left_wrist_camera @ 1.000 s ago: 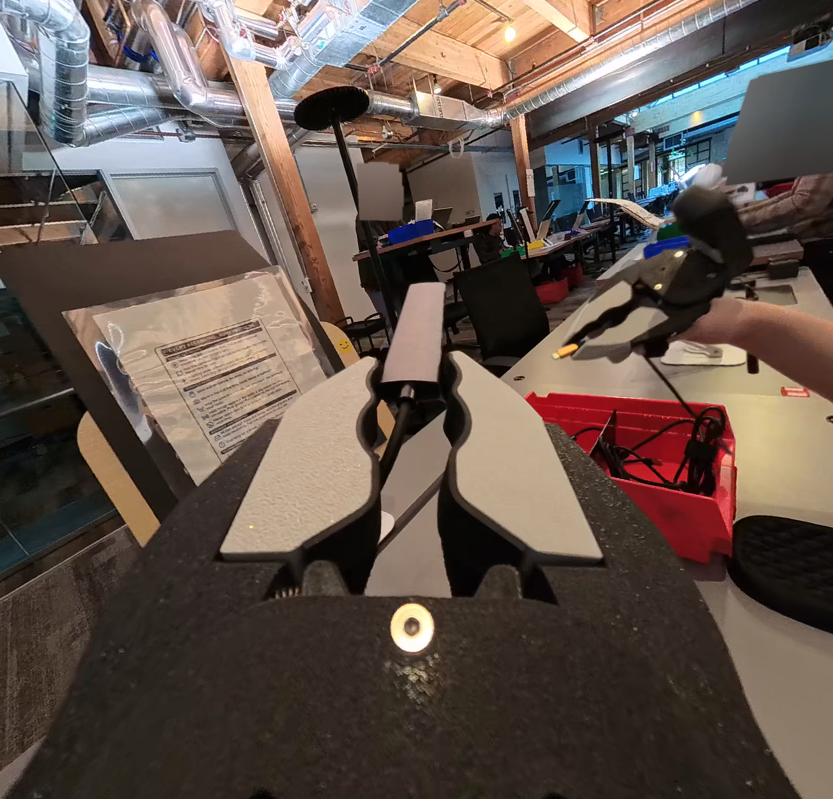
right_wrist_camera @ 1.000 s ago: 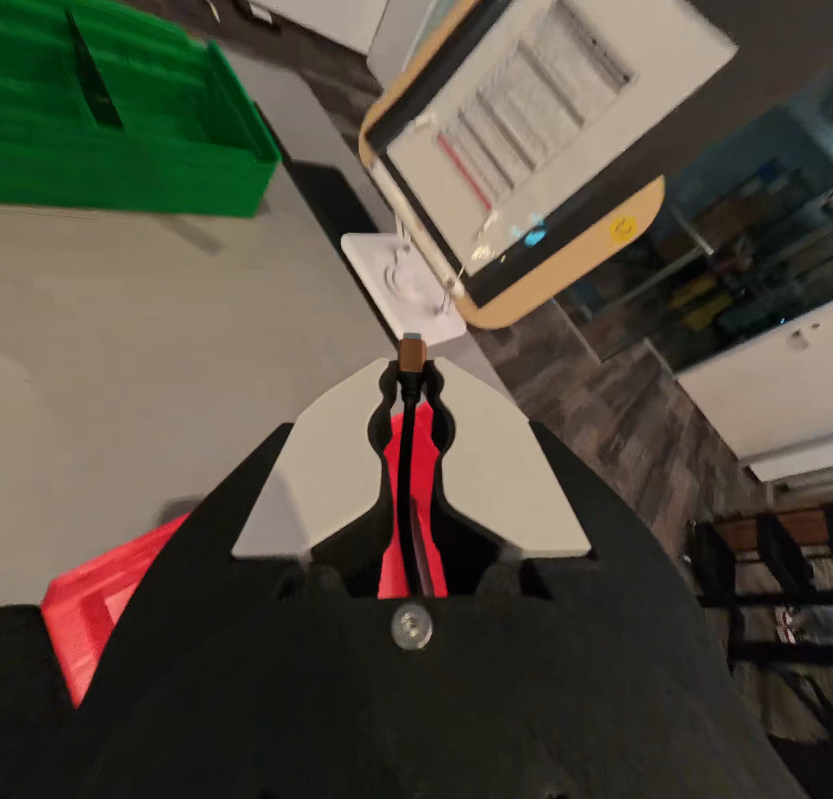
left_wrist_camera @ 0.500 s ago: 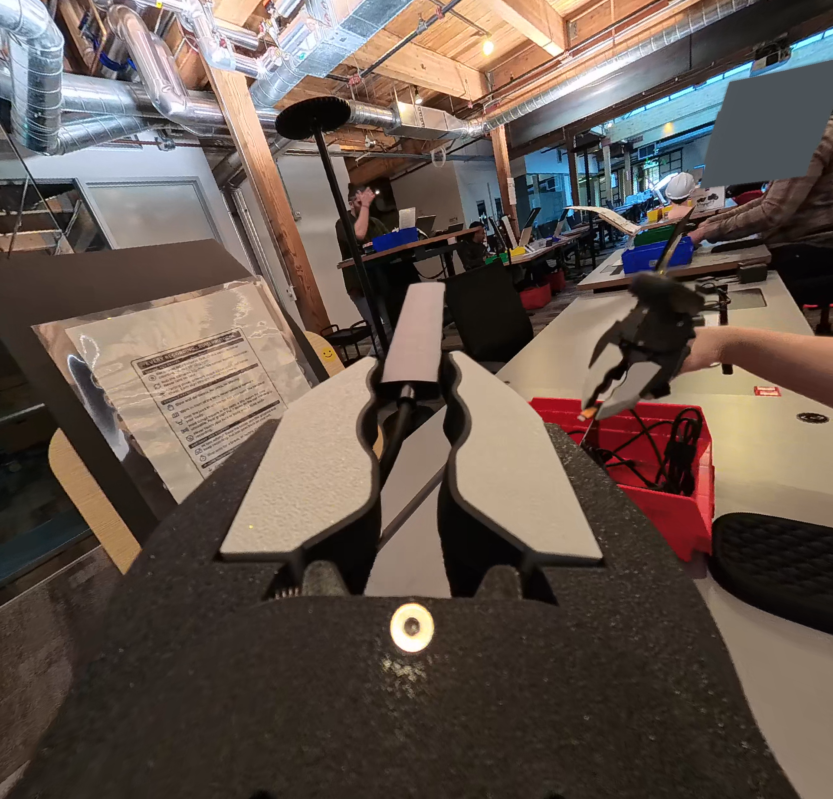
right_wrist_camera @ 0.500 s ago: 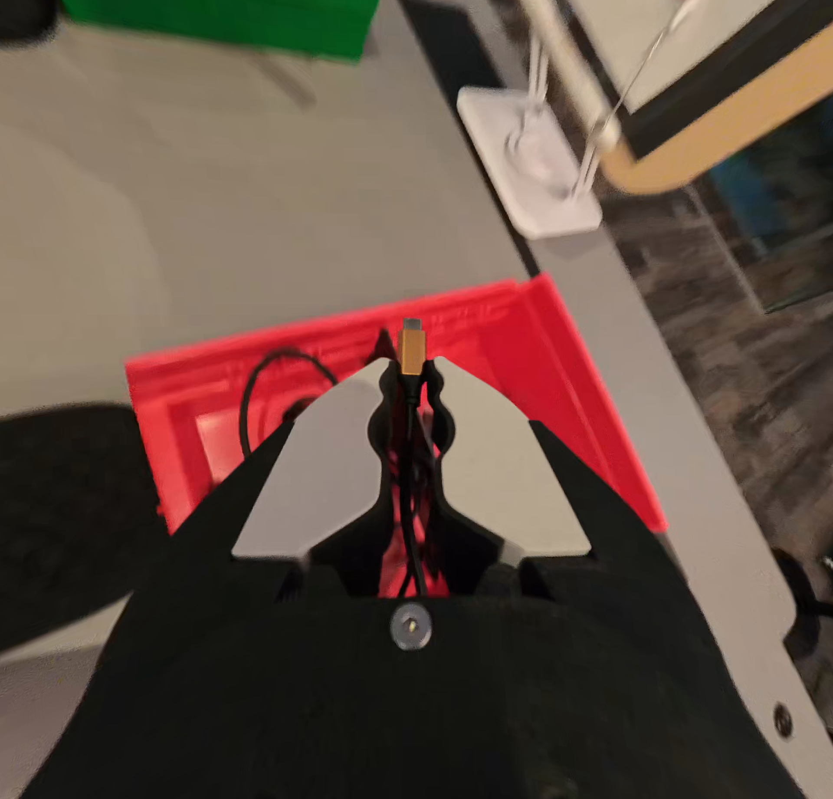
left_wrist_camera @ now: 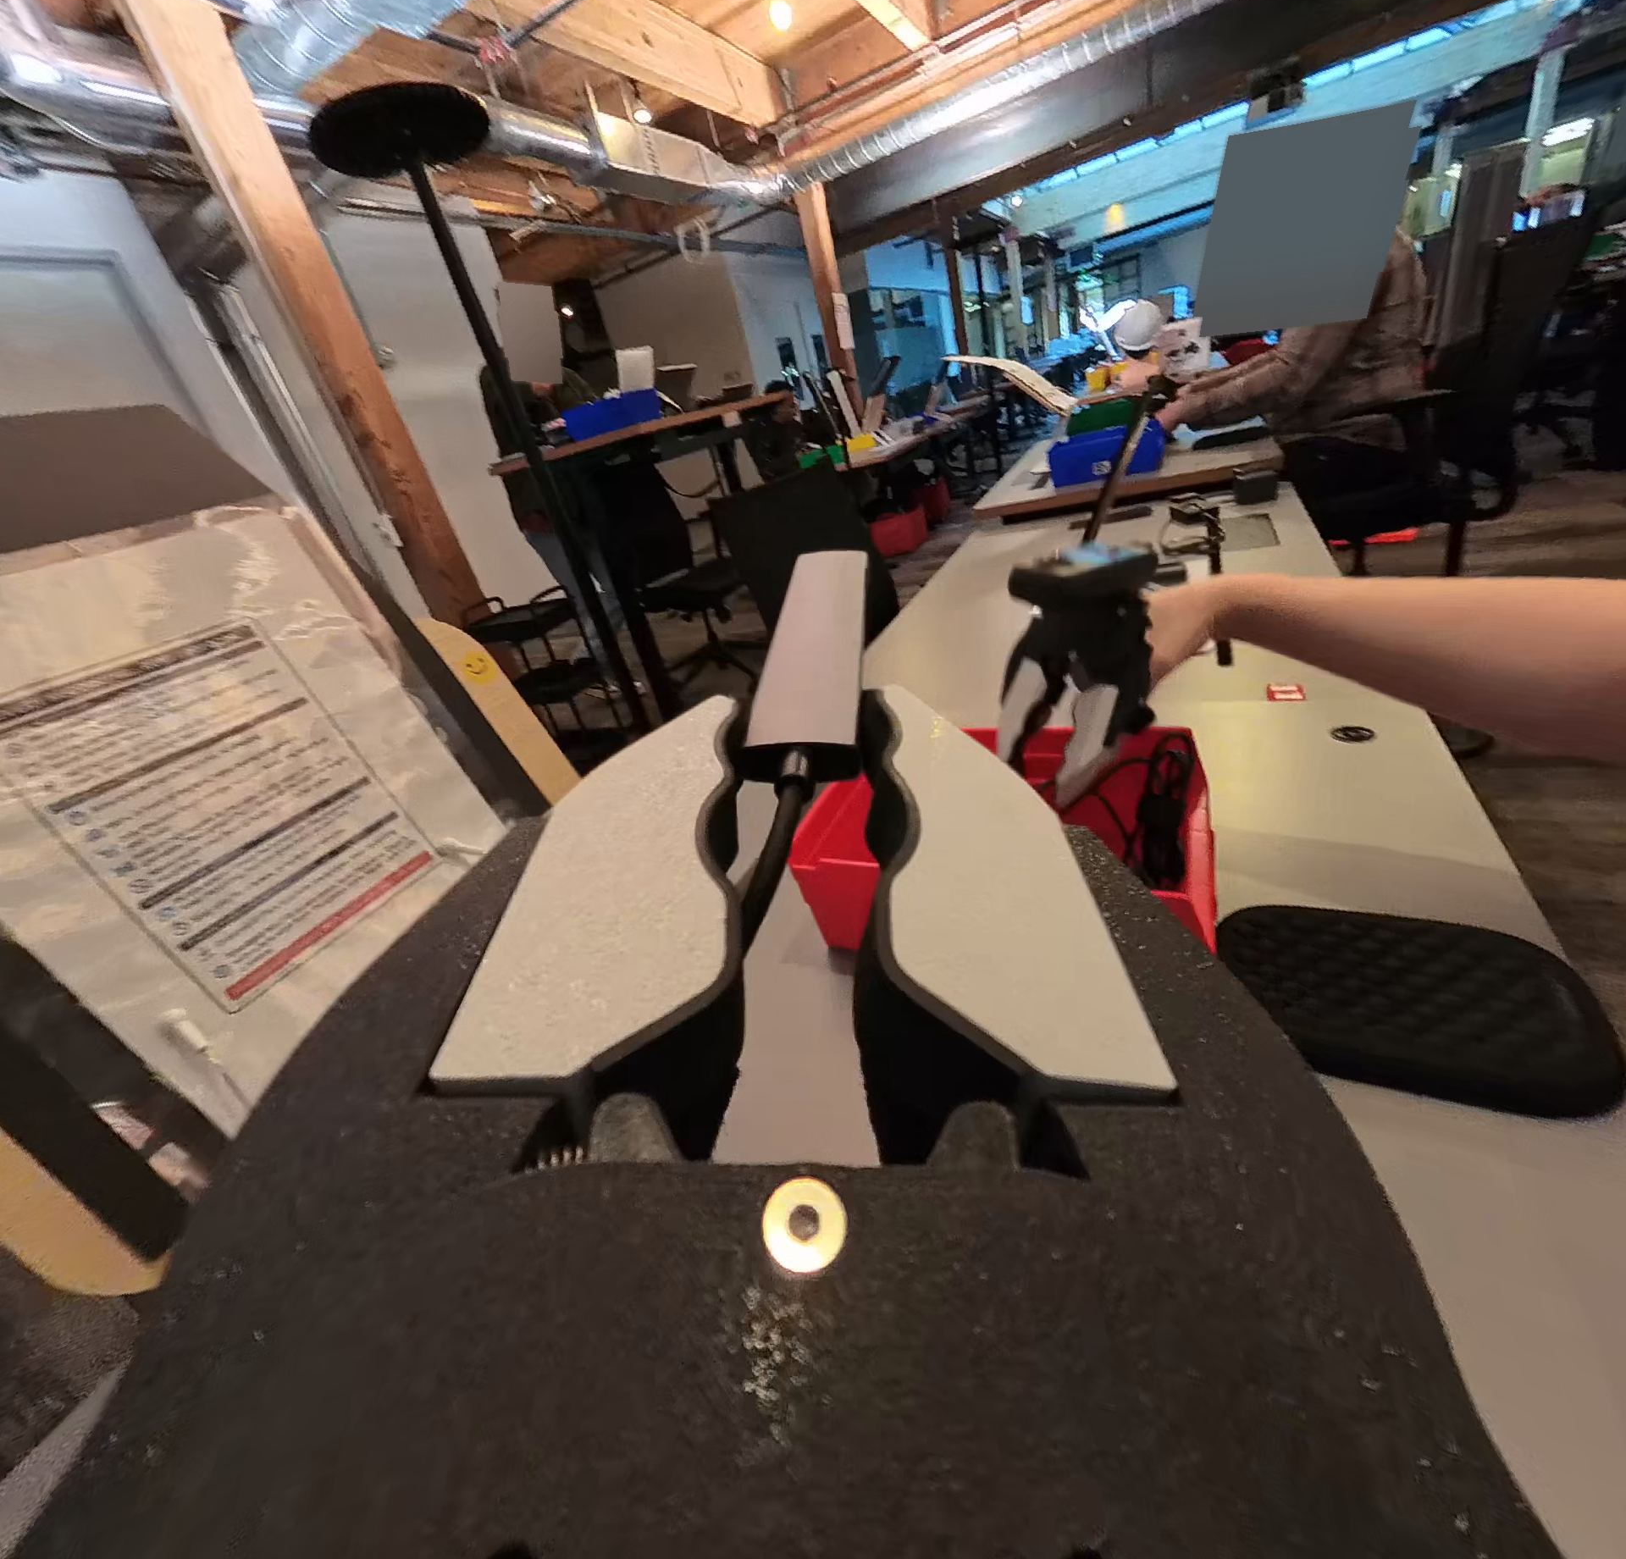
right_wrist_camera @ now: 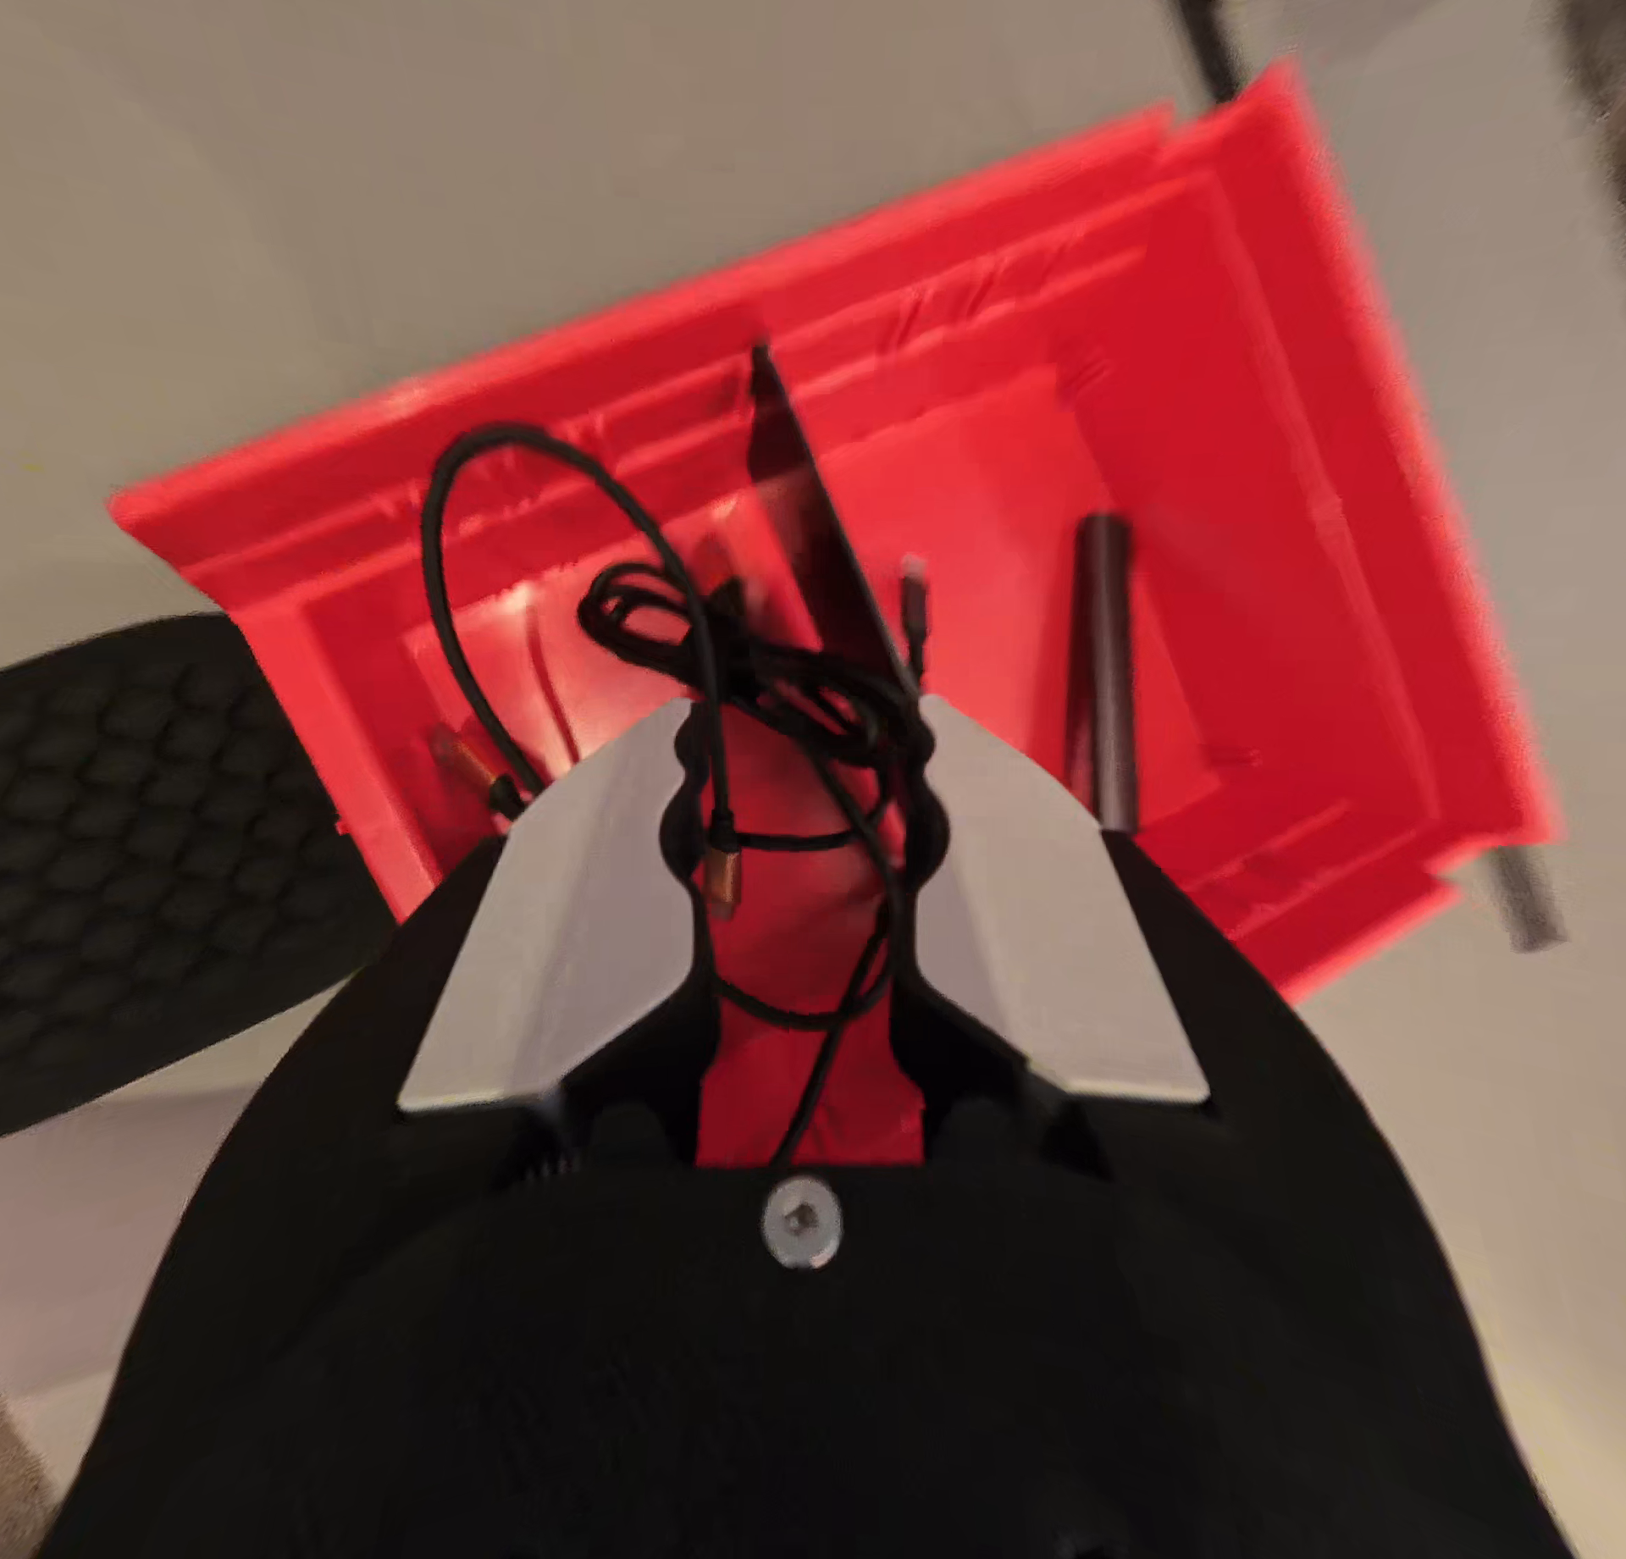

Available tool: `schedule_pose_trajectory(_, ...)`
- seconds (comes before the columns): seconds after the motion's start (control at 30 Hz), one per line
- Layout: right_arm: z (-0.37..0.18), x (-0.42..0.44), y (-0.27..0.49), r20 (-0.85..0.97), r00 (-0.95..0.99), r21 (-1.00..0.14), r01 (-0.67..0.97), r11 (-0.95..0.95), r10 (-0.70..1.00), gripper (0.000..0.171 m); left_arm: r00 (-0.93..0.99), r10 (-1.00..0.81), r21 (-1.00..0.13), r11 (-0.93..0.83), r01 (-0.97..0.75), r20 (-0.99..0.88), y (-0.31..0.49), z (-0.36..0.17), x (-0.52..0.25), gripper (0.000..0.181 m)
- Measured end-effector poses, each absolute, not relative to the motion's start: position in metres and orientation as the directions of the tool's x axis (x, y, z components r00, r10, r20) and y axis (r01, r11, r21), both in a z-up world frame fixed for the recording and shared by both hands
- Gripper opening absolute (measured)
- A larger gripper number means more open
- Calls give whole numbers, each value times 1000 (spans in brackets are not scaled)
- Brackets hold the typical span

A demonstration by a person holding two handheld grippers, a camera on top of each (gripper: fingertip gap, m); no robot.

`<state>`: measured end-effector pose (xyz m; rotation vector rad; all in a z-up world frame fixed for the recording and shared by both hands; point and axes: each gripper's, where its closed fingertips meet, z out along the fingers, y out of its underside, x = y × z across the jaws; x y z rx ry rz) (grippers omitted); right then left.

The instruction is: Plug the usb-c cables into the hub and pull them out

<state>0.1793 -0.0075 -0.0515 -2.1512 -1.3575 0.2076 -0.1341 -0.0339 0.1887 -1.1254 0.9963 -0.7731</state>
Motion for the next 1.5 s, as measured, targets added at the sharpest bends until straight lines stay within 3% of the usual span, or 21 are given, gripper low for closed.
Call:
schedule_pose_trajectory(0.1, 18, 149, 3, 426, 446, -603, 789, -121, 787, 52, 318, -919, -970, 242, -17, -234, -37, 180, -123, 24)
schedule_pose_trajectory(0.2, 101, 76, -6, 777, 312, -501, 832, 237, 547, 54, 303, -925, -973, 222, -60, -230, -36, 170, -110, 24)
schedule_pose_trajectory(0.27, 142, 21, -25, 910, 240, -379, 814, 440, 339, 48, 303, -928, -976, 200, -88, -217, -34, 163, -101, 24)
schedule_pose_trajectory(0.33, 163, -15, -36, 972, 179, -231, 830, 508, 149, 38, 277, -937, -976, 189, -109, -212, -36, 156, -92, 24)
schedule_pose_trajectory(0.4, 163, -40, -37, 995, 92, -102, 846, 523, 45, 40, 256, -946, -977, 173, -123, -200, -39, 151, -86, 24)
schedule_pose_trajectory(0.53, 154, -58, -23, 999, 5, 11, 867, 498, -32, 34, 200, -966, -983, 143, -117, -165, -45, 147, -78, 24)
schedule_pose_trajectory(0.57, 150, -59, -19, 1000, -13, 23, 868, 497, -24, 33, 174, -974, -986, 130, -100, -146, -48, 148, -77, 24)
schedule_pose_trajectory(0.63, 151, -62, -21, 999, -10, 25, 848, 529, -31, 11, 105, -991, -994, 78, -73, -85, -56, 149, -75, 24)
schedule_pose_trajectory(0.67, 150, -61, -22, 1000, 8, -16, 842, 539, 17, 10, 81, -995, -996, 51, -69, -56, -57, 148, -75, 24)
schedule_pose_trajectory(0.7, 151, -56, -20, 996, 37, -74, 850, 521, 80, 9, 65, -997, -998, 26, -58, -30, -56, 148, -77, 30)
schedule_pose_trajectory(0.77, 162, -36, -13, 985, 89, -149, 872, 466, 148, 9, 106, -994, -999, -16, -34, 12, -45, 153, -88, 64)
schedule_pose_trajectory(0.8, 168, -20, -7, 974, 118, -194, 880, 433, 195, 9, 133, -991, -999, -21, -30, 17, -40, 154, -97, 67)
schedule_pose_trajectory(0.93, 177, 59, 10, 869, 218, -363, 890, 275, 444, 9, 234, -972, -1000, -13, -12, 9, -26, 162, -133, 63)
schedule_pose_trajectory(1.03, 164, 121, 19, 780, 242, -394, 906, 152, 577, 9, 255, -967, -1000, -15, 8, 16, -25, 167, -149, 58)
schedule_pose_trajectory(1.3, 34, 203, 61, 342, 409, -416, 873, -253, 846, 9, 282, -960, -1000, -2, -25, -5, -25, 165, -151, 54)
schedule_pose_trajectory(1.5, -63, 191, 87, 2, 513, -390, 791, -472, 858, 10, 287, -958, -996, -8, -84, -17, -23, 155, -145, 55)
